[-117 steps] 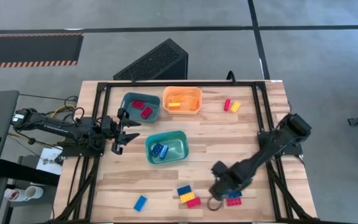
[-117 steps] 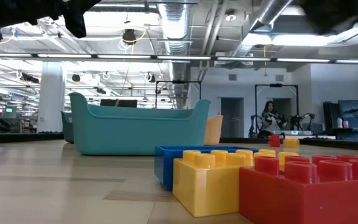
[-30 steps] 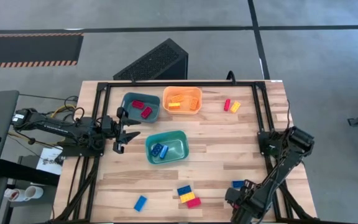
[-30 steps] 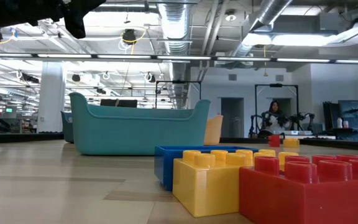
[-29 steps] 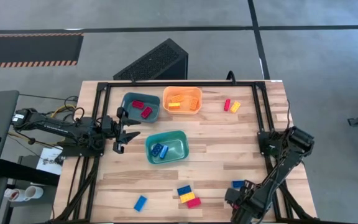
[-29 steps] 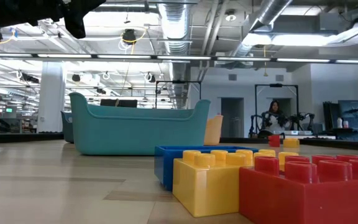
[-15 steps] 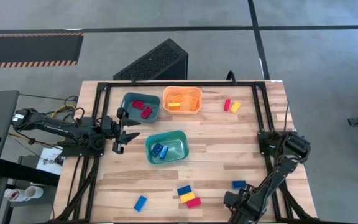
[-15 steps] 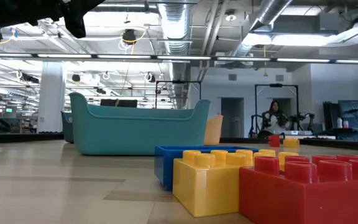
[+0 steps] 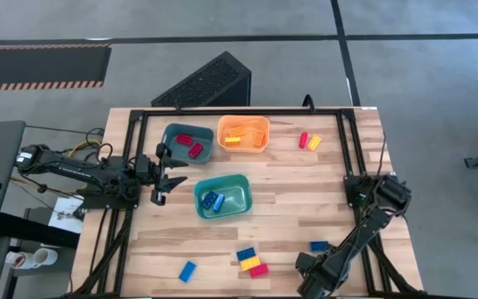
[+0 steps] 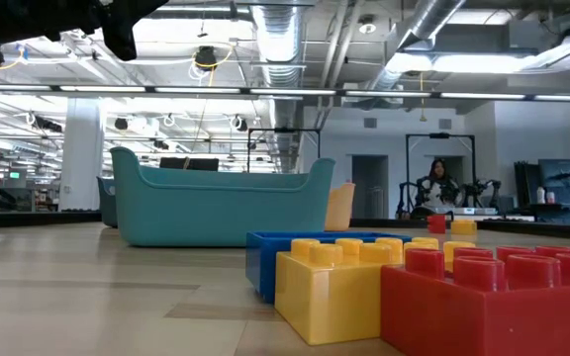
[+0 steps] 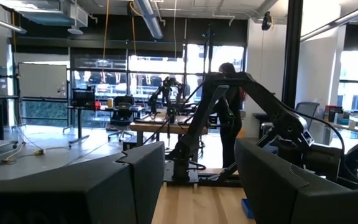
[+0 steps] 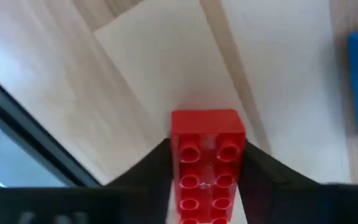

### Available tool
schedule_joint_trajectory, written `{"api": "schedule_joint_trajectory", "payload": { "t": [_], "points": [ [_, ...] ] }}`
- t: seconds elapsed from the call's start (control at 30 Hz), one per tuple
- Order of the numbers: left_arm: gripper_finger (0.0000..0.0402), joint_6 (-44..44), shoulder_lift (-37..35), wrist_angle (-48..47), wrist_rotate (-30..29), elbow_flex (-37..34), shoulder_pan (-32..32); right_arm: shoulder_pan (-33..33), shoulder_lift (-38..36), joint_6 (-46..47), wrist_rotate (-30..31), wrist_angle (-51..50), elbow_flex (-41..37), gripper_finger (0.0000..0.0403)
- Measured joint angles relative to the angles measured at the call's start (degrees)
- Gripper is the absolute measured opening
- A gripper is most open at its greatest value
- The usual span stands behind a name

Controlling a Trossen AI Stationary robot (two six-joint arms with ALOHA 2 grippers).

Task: Sort & place blocks by color
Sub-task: Put the red game piece into the blue bin

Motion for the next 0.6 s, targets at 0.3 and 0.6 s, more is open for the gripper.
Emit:
{"api": "schedule_joint_trajectory", "payload": {
  "t": [0.3, 0.6],
  "points": [
    [0.0184, 0.64, 0.0, -0.42, -0.07, 0.0, 0.0, -6.69, -3.87, 0.3, 8.59, -1.54, -0.29, 0.0122],
    [0.0184, 1.39, 0.0, -1.32, -1.47, 0.0, 0.0, -15.54, -13.49, -8.84, 56.18, 4.07, -0.16, 0.0122]
  ]
}}
